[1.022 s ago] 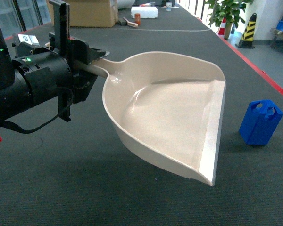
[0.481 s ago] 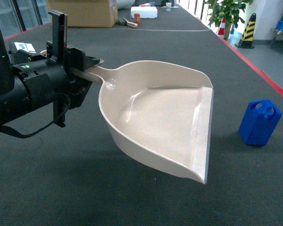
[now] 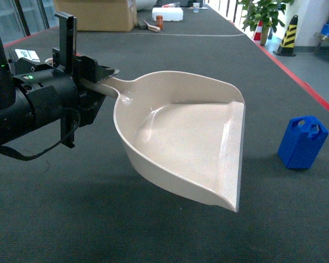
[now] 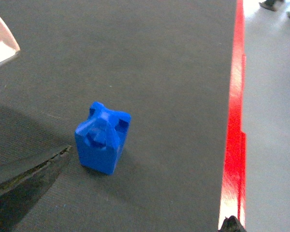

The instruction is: Place part in tray to right shelf

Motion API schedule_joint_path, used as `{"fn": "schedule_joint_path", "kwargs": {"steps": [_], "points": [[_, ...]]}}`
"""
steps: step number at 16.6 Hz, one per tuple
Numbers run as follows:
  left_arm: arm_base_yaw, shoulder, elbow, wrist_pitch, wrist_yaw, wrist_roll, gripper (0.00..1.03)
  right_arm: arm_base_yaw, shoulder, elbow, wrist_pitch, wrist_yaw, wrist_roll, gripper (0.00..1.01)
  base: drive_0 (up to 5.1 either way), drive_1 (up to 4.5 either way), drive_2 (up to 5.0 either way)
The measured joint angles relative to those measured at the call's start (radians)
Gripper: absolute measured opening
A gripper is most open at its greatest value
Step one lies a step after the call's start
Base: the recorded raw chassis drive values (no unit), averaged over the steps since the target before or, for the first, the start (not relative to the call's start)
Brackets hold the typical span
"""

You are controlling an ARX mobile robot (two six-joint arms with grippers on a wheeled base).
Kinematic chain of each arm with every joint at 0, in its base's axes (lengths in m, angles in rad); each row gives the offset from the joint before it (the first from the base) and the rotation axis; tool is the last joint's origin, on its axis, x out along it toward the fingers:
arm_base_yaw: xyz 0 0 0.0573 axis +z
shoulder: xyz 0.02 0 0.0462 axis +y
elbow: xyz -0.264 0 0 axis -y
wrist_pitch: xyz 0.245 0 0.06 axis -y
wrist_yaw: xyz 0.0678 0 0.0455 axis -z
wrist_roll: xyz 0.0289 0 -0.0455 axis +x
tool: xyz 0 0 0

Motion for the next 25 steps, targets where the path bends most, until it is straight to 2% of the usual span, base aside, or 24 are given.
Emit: {"fn": "schedule_joint_path", "kwargs": {"steps": [3,5,7,11,14,16,18,20,21,22,24,25], "points": [[0.000,0.000,0.000,0.000,0.000,0.000,0.19,0.045,0.227,0.196,-0.062,-0.010,0.010,0.98,0.0,0.00,0.0],[0.000,0.000,0.000,-0.001,0.000,0.000,0.19,0.062,0.327,0.281,-0.100,-0.011,0.022,0.98,0.0,0.00,0.0],[0.000,0.000,0.000,0.000,0.000,0.000,0.19,0.071,0.406,0.355,-0.126,-0.007,0.036,0.98,0.0,0.00,0.0],[0.000,0.000,0.000,0.000,0.000,0.000,0.19,0.093,0.531,0.447,-0.140,-0.002,0.041,0.97,0.0,0.00,0.0],[0.000,0.000,0.000,-0.001,0.000,0.000,0.19,0.109,0.574,0.455,-0.137,0.018,0.045,0.69,0.0,0.00,0.0],[0.000,0.000,0.000,-0.001,0.000,0.000,0.19,0.110,0.547,0.420,-0.107,0.044,0.047,0.51,0.0,0.00,0.0],[0.000,0.000,0.000,-0.001,0.000,0.000,0.19,0.109,0.457,0.343,-0.111,0.060,0.047,0.47,0.0,0.00,0.0],[0.000,0.000,0.000,-0.001,0.000,0.000,0.19,0.123,0.318,0.300,-0.145,0.043,0.055,0.47,0.0,0.00,0.0],[0.000,0.000,0.000,-0.002,0.000,0.000,0.19,0.145,0.241,0.299,-0.166,0.032,0.065,0.47,0.0,0.00,0.0],[0.000,0.000,0.000,-0.002,0.000,0.000,0.19,0.190,0.154,0.306,-0.174,0.018,0.076,0.47,0.0,0.00,0.0],[0.000,0.000,0.000,-0.001,0.000,0.000,0.19,0.296,0.082,0.348,-0.174,0.008,0.114,0.47,0.0,0.00,0.0],[0.000,0.000,0.000,-0.001,0.000,0.000,0.19,0.367,0.092,0.378,-0.161,0.012,0.132,0.47,0.0,0.00,0.0]]}}
